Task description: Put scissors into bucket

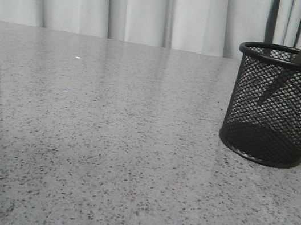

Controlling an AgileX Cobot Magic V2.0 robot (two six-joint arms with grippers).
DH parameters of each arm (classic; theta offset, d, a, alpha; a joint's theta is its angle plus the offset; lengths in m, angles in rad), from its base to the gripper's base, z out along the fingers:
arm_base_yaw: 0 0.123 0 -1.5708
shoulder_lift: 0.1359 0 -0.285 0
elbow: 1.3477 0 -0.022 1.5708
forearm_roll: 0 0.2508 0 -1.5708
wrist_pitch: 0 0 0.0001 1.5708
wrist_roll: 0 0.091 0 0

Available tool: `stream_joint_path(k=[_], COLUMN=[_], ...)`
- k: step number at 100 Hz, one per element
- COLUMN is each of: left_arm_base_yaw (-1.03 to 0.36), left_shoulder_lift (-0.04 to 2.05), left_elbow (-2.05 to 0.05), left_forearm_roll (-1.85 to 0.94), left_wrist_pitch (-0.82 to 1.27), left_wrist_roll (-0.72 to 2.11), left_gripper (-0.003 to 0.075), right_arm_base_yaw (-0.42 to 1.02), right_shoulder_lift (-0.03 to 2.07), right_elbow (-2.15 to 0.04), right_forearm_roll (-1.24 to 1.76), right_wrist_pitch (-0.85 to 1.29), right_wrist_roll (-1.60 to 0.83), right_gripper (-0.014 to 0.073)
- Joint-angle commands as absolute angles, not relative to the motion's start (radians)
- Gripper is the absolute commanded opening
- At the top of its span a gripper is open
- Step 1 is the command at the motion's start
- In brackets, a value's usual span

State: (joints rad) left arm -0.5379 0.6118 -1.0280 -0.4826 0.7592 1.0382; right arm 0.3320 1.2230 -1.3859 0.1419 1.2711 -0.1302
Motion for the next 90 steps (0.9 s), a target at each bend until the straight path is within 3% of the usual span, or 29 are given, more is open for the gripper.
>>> stream_joint_path(k=[1, 27, 42, 48, 55, 73, 90], left_arm_base_yaw=[-0.546, -0.546, -0.546, -0.546, -0.546, -0.546, -0.546], left_shoulder_lift=[0.618, 0.618, 0.615, 0.608, 0.586, 0.488, 0.379], left_elbow=[-1.050, -1.042, -1.000, -0.965, -0.909, -0.716, -0.496], left_forearm_roll=[-0.523, -0.523, -0.523, -0.523, -0.523, -0.526, -0.590], left_wrist_pitch=[0.672, 0.642, 0.534, 0.430, 0.301, 0.069, -0.064], left_wrist_roll=[1.026, 1.024, 0.944, 0.875, 0.805, 0.742, 0.742], left_gripper=[-0.0020, -0.0020, -0.0020, -0.0020, -0.0020, -0.0020, -0.0020], right_arm_base_yaw=[0.325, 0.325, 0.325, 0.325, 0.325, 0.325, 0.325], right_shoulder_lift=[1.226, 1.251, 1.243, 1.232, 1.204, 1.033, 0.785], right_elbow=[-1.407, -1.407, -1.465, -1.507, -1.543, -1.508, -1.269], right_forearm_roll=[0.140, 0.138, 0.136, 0.134, 0.132, 0.103, 0.042], right_wrist_pitch=[1.266, 1.205, 1.193, 1.200, 1.202, 1.127, 0.927], right_wrist_roll=[-0.133, -0.133, -0.133, -0.133, -0.133, -0.133, -0.133], right_gripper=[0.0008, 0.0391, 0.0410, 0.0398, 0.0318, -0.0065, -0.0051])
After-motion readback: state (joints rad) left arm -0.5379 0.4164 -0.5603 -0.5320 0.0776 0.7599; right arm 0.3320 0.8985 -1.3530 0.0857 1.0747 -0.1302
